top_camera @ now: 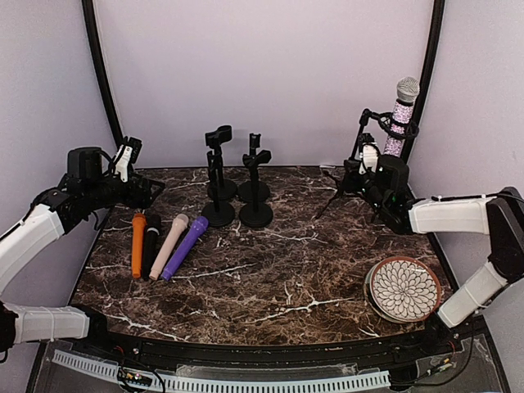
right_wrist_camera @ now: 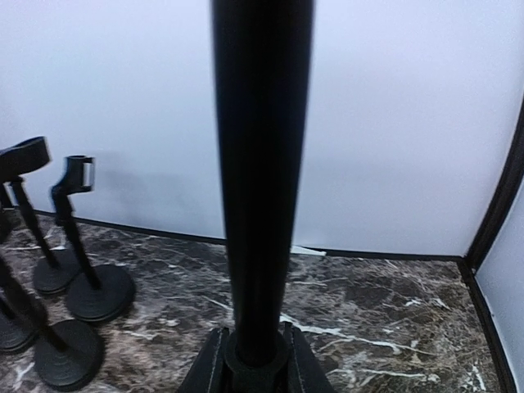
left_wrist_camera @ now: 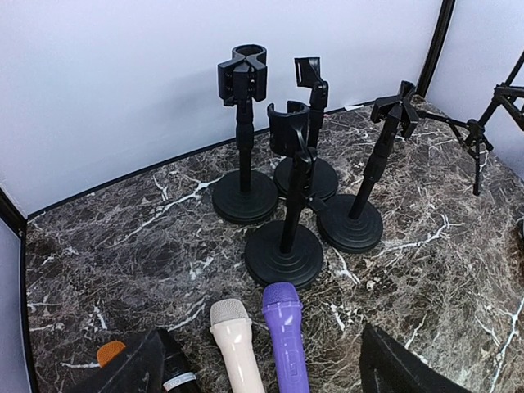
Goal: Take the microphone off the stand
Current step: Place the microphone stand with the microphone at the center of the board.
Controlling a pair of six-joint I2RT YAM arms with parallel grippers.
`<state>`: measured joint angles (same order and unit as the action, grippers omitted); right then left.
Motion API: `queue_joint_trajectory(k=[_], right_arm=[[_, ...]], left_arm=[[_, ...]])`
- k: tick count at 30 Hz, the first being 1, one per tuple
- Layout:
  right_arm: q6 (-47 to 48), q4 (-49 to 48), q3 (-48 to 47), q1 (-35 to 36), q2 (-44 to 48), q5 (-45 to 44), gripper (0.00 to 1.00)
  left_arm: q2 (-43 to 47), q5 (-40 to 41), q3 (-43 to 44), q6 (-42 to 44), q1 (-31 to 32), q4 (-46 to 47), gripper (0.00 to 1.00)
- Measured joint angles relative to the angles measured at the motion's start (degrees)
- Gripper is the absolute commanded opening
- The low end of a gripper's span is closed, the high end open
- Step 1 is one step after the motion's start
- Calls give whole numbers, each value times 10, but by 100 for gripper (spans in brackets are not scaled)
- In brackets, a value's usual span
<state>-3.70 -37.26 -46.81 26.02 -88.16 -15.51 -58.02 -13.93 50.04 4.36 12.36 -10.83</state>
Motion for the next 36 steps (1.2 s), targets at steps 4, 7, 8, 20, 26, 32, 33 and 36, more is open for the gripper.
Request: queue_joint_trajectory(k=[4, 7, 8, 20, 26, 32, 33, 36], right_arm=[[0, 18, 20, 66, 64, 9, 0], [-2, 37, 33, 122, 95, 12, 0], [-2, 42, 36, 136, 101, 11, 0], [-17, 80, 50, 331, 90, -27, 0], [-17, 70, 38, 371, 24, -23, 0], [-17, 56, 28, 387, -23, -2, 0], [-17, 49, 28, 388, -28, 6, 0], [-17, 30, 27, 391, -41, 25, 0]], left_arm=[[0, 1, -5, 1, 0, 5, 84], [0, 0, -9, 2, 0, 9, 84], [0, 0, -11, 2, 0, 11, 84], [2, -5, -29, 8, 0, 33, 84], [4, -17, -32, 11, 0, 39, 84], [10, -43, -38, 16, 0, 49, 84], [12, -48, -39, 17, 0, 52, 84], [17, -62, -42, 20, 0, 54, 84]])
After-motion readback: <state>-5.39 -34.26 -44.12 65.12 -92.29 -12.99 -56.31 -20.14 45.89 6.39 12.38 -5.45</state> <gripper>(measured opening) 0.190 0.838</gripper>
